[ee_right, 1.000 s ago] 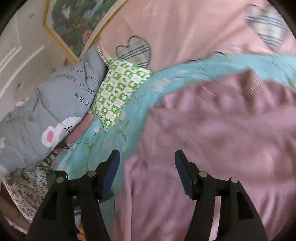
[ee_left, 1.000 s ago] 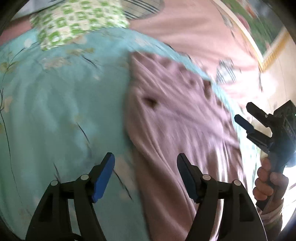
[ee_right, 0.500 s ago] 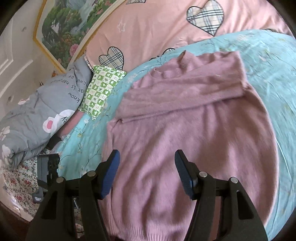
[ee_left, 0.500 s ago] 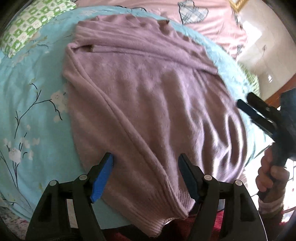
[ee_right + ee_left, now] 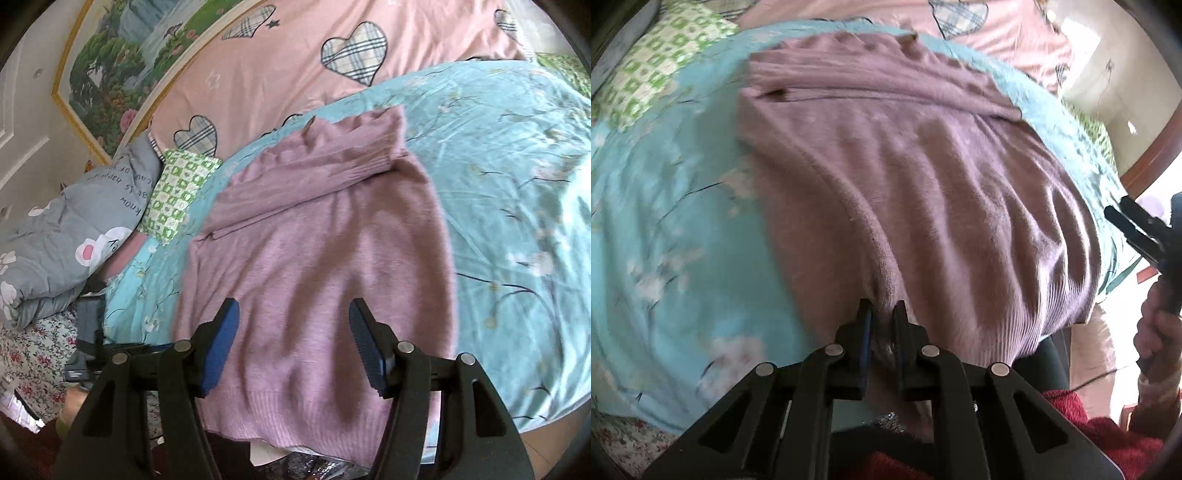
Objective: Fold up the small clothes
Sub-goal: 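Grasp the ribbed hem of the sweater with both grippers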
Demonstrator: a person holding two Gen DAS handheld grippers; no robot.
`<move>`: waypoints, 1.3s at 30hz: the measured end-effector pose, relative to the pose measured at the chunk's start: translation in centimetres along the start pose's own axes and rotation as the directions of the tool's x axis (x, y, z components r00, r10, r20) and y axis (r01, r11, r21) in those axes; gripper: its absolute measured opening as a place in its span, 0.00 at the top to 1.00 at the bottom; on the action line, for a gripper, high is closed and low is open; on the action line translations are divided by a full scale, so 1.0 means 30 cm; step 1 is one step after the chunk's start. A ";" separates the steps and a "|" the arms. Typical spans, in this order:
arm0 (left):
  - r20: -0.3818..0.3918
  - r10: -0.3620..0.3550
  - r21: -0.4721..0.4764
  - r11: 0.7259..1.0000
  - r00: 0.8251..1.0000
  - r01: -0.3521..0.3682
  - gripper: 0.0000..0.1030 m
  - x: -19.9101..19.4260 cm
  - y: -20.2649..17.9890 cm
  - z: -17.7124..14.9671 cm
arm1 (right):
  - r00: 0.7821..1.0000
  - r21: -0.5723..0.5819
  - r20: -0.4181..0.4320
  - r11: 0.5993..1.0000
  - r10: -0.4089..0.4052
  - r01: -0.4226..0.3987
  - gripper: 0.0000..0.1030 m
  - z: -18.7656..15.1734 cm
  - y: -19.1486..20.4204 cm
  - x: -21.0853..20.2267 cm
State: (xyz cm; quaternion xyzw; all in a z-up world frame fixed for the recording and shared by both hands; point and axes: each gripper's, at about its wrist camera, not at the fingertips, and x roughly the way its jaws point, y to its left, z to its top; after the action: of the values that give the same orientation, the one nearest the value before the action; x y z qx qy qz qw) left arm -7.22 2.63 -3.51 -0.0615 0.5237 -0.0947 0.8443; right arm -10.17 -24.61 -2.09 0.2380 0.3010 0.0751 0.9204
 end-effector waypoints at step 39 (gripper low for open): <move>0.117 -0.209 -0.136 0.965 0.971 0.224 0.36 0.019 0.256 -0.178 | 0.960 0.145 -0.144 0.965 0.238 -0.218 0.70 -0.260 -0.225 0.066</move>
State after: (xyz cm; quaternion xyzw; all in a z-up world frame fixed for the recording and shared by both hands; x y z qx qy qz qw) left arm -11.03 9.96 -7.93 -0.1858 0.4760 -0.1440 0.8474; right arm -13.21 -26.90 -11.90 0.3229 0.3486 0.1802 0.8612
